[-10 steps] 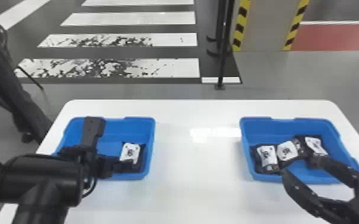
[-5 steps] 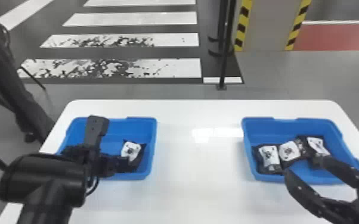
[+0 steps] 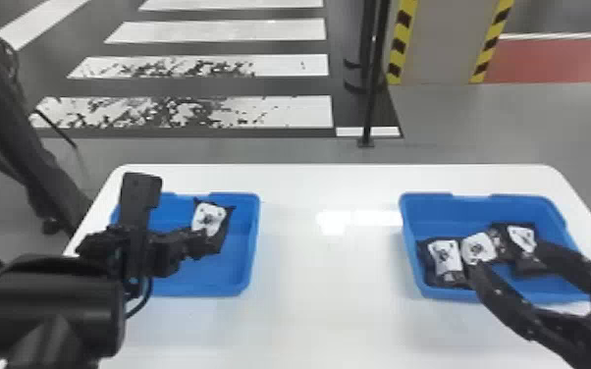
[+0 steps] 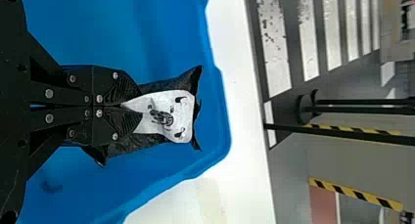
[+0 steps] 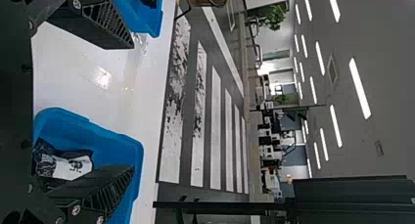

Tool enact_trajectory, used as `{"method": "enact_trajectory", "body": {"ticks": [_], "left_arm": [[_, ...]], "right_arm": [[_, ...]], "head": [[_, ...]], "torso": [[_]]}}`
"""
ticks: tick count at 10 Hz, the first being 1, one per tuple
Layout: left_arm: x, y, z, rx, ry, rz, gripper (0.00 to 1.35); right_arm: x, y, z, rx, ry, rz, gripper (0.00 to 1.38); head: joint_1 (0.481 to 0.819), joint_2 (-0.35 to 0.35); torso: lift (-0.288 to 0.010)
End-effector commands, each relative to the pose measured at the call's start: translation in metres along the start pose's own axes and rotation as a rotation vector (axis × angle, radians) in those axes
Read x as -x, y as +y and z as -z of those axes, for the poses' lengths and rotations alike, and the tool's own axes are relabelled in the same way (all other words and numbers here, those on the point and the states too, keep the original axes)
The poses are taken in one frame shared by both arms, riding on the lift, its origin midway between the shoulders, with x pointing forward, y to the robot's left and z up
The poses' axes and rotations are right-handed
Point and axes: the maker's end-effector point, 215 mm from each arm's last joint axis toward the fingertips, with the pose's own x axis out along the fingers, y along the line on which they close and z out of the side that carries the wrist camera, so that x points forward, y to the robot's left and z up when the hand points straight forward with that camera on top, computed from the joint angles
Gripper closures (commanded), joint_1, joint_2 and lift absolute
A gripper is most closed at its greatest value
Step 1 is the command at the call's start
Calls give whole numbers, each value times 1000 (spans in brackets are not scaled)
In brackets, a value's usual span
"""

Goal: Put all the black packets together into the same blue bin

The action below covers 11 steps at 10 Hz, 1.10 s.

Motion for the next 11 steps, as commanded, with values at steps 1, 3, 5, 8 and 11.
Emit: {"method": "enact_trajectory", "body": {"ticks": [1, 3, 5, 8, 11], "left_arm": [[22, -1, -22, -13, -97, -12, 1217], [48, -25, -48, -10, -225, 24, 1217], [62, -75, -75, -25, -336, 123, 1217], [76, -157, -102, -28, -446, 307, 1217], [93, -214, -121, -42, -507, 437, 1217]], "right_arm": [[-10, -7, -16, 9, -43, 2, 150], [-34, -14, -40, -2, -118, -15, 150], [-73, -2, -63, -31, -177, -100, 150], [-115, 29, -89, -67, -196, -241, 154], [-139, 70, -93, -93, -173, -361, 236]], "head": [[695, 58], [695, 51], [695, 30], [695, -20], [695, -46]], "torso": [[-110], [-110], [-110], [-110], [-110]]}}
